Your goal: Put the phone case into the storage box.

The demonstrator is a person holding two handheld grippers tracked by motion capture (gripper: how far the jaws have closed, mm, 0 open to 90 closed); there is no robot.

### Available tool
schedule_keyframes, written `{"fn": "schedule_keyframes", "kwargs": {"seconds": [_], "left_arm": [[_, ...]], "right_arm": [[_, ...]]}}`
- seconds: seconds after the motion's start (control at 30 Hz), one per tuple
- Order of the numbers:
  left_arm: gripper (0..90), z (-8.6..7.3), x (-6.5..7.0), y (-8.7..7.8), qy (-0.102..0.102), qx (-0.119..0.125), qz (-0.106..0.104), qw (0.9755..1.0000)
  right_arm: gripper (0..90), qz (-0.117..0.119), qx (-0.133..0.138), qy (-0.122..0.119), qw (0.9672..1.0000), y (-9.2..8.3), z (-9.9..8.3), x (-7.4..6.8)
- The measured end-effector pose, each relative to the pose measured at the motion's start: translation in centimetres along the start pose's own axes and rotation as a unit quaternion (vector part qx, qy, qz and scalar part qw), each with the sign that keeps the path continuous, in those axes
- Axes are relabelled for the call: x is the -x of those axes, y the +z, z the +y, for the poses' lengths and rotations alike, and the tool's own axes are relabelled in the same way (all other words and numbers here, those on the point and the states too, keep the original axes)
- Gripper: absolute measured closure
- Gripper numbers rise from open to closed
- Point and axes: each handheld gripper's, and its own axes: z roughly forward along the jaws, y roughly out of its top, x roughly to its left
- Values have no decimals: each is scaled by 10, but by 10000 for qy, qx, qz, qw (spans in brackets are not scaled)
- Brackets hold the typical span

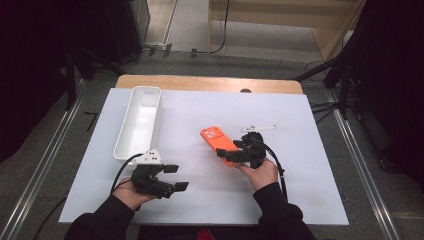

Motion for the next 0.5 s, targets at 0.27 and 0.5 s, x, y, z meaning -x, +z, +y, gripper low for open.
{"fn": "schedule_keyframes", "kwargs": {"seconds": [0.27, 0.5], "left_arm": [[216, 13, 0, 8, -189, 5, 58, 9998], [217, 23, -2, 14, -171, -14, 175, 9997]], "right_arm": [[143, 29, 89, 76, 9999, -9, -6, 4], [143, 12, 179, 93, 9998, -17, -10, 4]]}}
